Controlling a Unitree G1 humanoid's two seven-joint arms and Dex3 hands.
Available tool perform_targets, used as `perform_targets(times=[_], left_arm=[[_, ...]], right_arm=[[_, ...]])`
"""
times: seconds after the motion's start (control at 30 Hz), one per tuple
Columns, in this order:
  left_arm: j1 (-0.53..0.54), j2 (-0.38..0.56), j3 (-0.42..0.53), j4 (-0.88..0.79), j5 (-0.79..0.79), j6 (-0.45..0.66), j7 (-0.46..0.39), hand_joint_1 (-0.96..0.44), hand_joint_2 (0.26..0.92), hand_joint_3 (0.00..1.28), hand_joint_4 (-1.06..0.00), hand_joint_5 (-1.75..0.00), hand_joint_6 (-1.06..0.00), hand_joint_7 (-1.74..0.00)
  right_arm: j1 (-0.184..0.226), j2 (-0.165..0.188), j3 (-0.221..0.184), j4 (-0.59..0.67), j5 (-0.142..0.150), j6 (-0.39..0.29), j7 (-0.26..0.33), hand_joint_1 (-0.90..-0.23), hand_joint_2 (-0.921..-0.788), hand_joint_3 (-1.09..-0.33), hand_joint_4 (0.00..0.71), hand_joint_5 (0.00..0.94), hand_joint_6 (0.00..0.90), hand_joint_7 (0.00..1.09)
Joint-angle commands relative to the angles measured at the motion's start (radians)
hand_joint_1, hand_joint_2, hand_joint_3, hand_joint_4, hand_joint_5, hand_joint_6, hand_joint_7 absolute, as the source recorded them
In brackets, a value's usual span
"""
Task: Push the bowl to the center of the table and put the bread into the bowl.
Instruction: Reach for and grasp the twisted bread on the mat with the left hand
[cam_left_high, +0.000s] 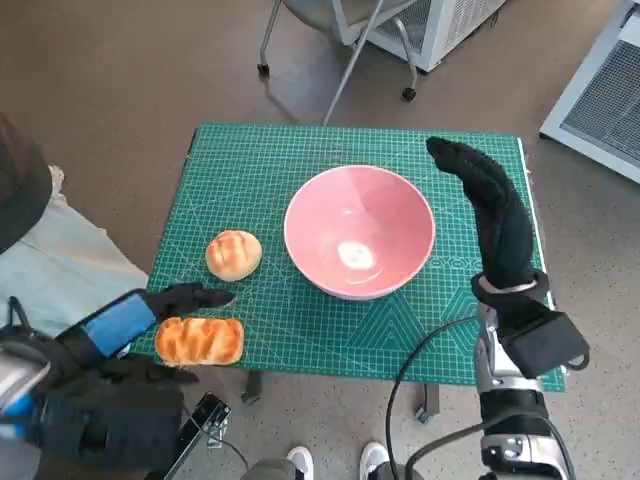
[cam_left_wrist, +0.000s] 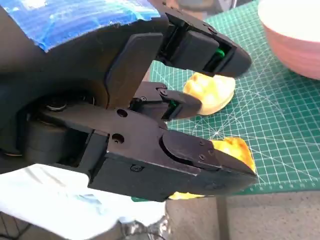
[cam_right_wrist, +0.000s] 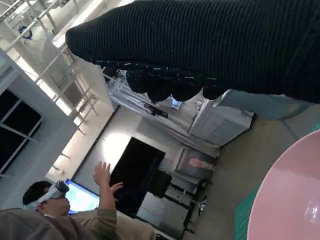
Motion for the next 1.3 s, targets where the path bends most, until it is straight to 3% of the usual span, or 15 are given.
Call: perform_targets(times=[0.03, 0.4, 0.8, 1.1, 1.3], left_arm=[[0.04, -0.011, 0.02, -0.031, 0.021, -0.007, 0.015, -0.36, 0.666, 0.0, -0.19, 0.0, -0.32, 0.0], [0.089, -0.049, 0.005, 0.018, 0.051, -0.045, 0.082, -0.34, 0.664, 0.0, -0.19, 0.0, -0.31, 0.0], [0.091, -0.087, -0.075, 0.127, 0.16, -0.054, 0.14, -0.3, 0.668, 0.0, -0.18, 0.0, -0.3, 0.0], [0.052, -0.117, -0.163, 0.254, 0.258, -0.055, 0.18, -0.22, 0.677, 0.0, -0.19, 0.0, -0.33, -0.01], [0.003, -0.128, -0.23, 0.365, 0.332, -0.066, 0.209, -0.14, 0.719, 0.02, -0.25, -0.02, -0.39, -0.03]], right_arm=[[0.011, 0.0, 0.002, 0.012, 0.002, 0.02, 0.008, -0.568, -0.921, -0.894, 0.291, 0.127, -0.001, 0.89], [0.008, 0.003, 0.005, 0.012, 0.006, 0.028, 0.015, -0.568, -0.921, -0.894, 0.29, 0.141, -0.001, 0.89], [0.005, -0.002, -0.001, 0.017, 0.026, 0.026, 0.043, -0.569, -0.921, -0.896, 0.285, 0.159, -0.001, 0.9], [0.004, 0.0, -0.001, 0.018, 0.033, 0.026, 0.054, -0.57, -0.921, -0.895, 0.279, 0.172, -0.001, 0.9], [0.004, 0.0, 0.0, 0.018, 0.03, 0.025, 0.056, -0.57, -0.921, -0.894, 0.274, 0.182, -0.001, 0.9]])
